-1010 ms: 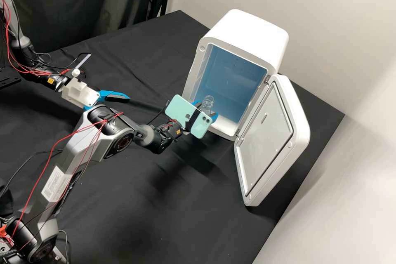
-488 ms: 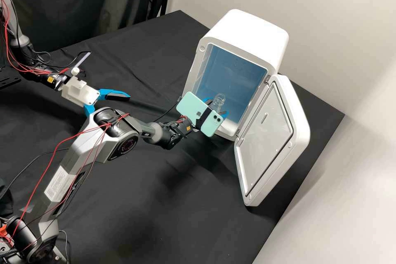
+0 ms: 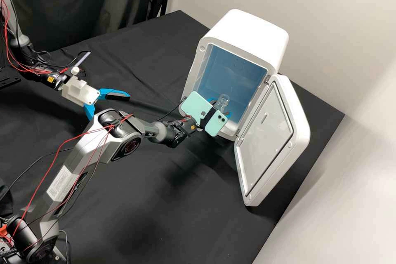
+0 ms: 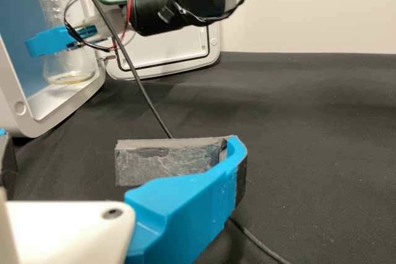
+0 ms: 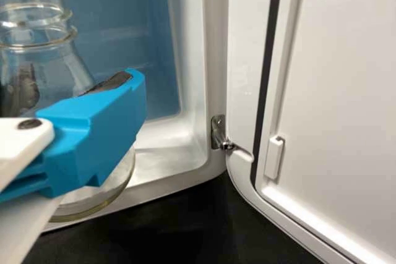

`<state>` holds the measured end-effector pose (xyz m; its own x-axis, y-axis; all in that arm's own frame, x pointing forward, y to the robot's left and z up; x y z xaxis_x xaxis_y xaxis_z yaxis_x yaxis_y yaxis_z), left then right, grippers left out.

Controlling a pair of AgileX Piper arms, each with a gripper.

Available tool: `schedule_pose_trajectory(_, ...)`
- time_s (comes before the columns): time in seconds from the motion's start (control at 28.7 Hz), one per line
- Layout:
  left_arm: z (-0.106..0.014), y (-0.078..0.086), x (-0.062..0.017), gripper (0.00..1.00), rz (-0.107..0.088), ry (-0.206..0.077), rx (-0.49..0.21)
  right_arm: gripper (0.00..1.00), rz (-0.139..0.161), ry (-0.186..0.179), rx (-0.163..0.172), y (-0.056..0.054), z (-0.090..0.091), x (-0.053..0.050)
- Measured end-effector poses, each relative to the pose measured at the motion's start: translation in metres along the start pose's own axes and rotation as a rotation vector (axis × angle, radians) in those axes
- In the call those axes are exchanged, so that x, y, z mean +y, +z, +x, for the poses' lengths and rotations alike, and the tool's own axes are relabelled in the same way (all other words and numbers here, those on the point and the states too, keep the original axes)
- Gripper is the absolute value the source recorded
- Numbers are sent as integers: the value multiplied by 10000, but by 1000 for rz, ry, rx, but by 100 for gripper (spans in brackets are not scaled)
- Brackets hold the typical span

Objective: Place the flask in the incubator

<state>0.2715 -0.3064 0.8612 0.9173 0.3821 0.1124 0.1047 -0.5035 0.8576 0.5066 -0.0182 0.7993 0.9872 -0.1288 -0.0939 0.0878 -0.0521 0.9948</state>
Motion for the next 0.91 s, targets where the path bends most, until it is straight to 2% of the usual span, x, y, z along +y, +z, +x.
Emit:
schedule_pose_trajectory(0.1, 0, 0, 0, 100, 0, 0, 0, 0, 0, 10, 11, -30, 40, 28)
schedule_pose_trajectory(0.35, 0, 0, 0, 100, 0, 0, 0, 0, -1, 7, 6, -44, 111, 45)
schedule_pose_trajectory(0.49, 0, 0, 0, 100, 0, 0, 0, 0, -2, -9, -4, -46, 142, 7)
schedule_pose_trajectory(0.73, 0, 0, 0, 100, 0, 0, 0, 0, -7, -52, -12, -132, 186, -113)
schedule_pose_trajectory(0.91, 0, 0, 0, 100, 0, 0, 0, 0, -9, -53, -3, -159, 234, -140)
